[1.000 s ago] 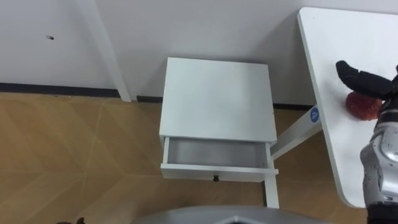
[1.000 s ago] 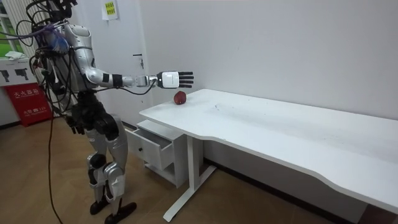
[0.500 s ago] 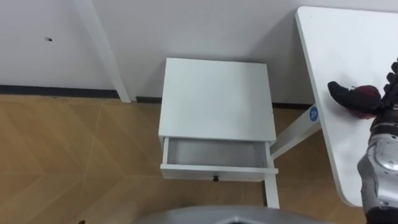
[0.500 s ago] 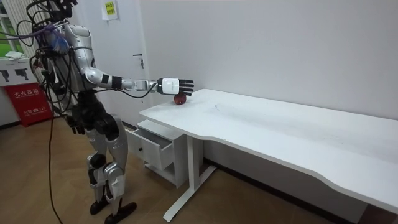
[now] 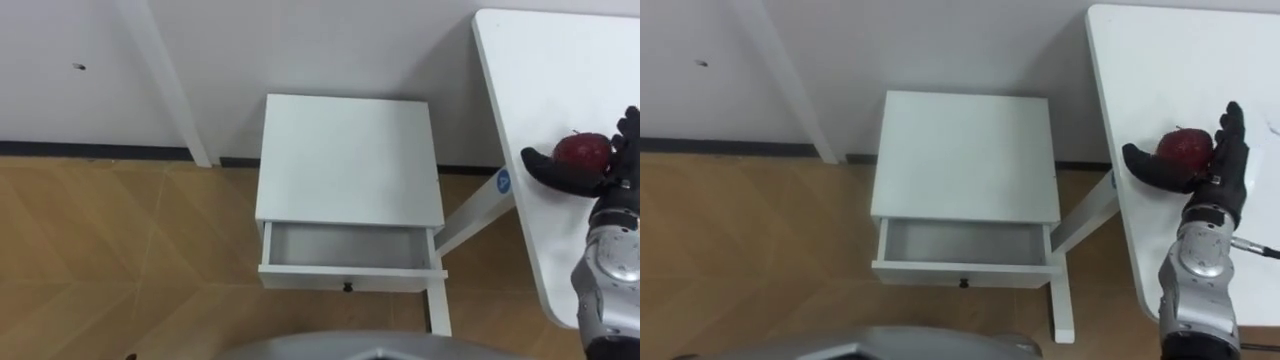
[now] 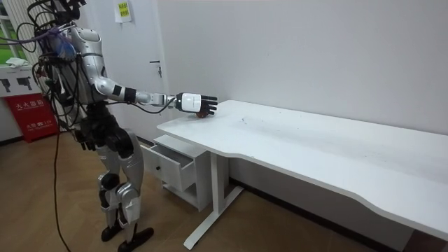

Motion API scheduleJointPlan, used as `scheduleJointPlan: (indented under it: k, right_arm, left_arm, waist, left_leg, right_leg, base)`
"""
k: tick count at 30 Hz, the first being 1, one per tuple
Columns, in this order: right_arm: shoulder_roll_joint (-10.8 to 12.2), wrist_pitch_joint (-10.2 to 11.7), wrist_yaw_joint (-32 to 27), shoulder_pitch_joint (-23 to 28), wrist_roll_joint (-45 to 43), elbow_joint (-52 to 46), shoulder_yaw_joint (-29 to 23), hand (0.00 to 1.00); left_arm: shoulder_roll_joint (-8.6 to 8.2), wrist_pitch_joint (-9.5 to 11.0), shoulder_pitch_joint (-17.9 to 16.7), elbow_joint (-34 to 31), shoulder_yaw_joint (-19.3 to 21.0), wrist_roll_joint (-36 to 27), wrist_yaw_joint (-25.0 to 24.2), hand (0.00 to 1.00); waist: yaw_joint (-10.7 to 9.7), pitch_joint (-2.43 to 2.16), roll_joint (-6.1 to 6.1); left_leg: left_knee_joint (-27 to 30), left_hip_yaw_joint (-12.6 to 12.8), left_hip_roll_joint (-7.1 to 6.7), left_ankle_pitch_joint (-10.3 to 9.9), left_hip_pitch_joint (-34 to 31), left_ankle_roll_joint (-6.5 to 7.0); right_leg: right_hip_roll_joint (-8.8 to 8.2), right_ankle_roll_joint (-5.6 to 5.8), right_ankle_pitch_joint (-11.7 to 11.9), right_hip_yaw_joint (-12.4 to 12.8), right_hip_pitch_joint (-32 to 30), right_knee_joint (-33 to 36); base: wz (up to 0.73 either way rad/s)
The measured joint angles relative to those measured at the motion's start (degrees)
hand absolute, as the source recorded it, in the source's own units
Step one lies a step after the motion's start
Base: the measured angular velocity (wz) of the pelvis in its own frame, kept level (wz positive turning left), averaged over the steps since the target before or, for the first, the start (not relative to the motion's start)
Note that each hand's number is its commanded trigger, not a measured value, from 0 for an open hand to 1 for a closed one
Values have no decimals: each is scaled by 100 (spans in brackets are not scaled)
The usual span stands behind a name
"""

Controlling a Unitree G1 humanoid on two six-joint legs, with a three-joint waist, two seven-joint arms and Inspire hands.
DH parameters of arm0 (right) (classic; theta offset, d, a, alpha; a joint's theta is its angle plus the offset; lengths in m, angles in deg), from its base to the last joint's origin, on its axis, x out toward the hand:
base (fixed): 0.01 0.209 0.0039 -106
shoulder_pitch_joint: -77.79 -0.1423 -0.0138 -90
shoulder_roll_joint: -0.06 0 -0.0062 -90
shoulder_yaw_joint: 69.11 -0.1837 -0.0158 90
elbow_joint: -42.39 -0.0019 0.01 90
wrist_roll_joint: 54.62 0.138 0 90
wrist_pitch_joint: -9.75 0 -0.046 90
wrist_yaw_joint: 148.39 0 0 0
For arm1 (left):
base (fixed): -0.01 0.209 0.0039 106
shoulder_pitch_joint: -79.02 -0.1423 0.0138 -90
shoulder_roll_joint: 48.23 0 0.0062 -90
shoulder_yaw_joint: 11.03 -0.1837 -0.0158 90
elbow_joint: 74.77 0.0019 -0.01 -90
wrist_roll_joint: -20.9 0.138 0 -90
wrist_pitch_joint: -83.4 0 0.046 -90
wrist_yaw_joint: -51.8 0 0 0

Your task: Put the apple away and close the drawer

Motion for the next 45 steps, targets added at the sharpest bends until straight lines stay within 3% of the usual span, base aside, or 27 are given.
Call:
scheduleJointPlan:
  k: [6, 8, 9, 10, 23, 40, 45]
  right_arm:
    - [-70, 5, 137, 0, -185, 54, 39, 1]
    - [-73, 5, 163, 0, -317, 68, 42, 33]
    - [-73, 5, 165, 0, -391, 77, 42, 95]
    - [-73, 5, 166, 0, -420, 80, 42, 100]
    - [-371, 11, 125, -63, -523, 395, 89, 100]
    - [-312, 14, 158, -51, -1212, 22, 459, 100]
    - [-311, -35, 553, -45, -1738, -442, 1000, 100]
  left_arm:
    - [20, 19, 0, -12, 7, 4, -41, 0]
    - [20, 28, 8, -14, 8, 4, -69, 0]
    - [21, 33, 13, -18, 11, 4, -111, 0]
    - [21, 37, 13, -19, 11, 4, -121, 0]
    - [39, 33, 16, -17, 7, 4, -155, 0]
    - [41, 36, 57, -48, -3, 7, -135, 0]
    - [68, 34, 116, 2, -111, 18, -149, 0]
  waist:
    - [-1, -1, -14]
    - [-1, -5, -25]
    - [0, -4, -27]
    - [0, -4, -28]
    - [65, 6, -136]
    - [152, 4, -143]
    - [260, 23, -100]
  left_leg:
    - [-4, 3, 2, 0, 8, 0]
    - [-1, 5, 4, 0, 12, 0]
    - [-1, 5, 4, 0, 12, 0]
    - [-1, 5, 4, 0, 13, 0]
    - [-4, 10, 11, 0, 21, 0]
    - [-10, -9, 9, 0, 8, 0]
    - [-18, -14, 11, 0, 0, -1]
  right_leg:
    - [-15, 0, 0, -3, -8, -1]
    - [-26, 0, 0, -23, -8, -1]
    - [-28, 0, 0, -37, -8, -1]
    - [-28, 0, 0, -42, -8, -1]
    - [-26, 1, 1, -71, -2, 2]
    - [-34, 1, 1, -158, 10, 10]
    - [-24, 1, 1, -139, 1, 3]
  base:
    - [0]
    - [0]
    - [0]
    - [0]
    - [0]
    - [0]
    - [0]
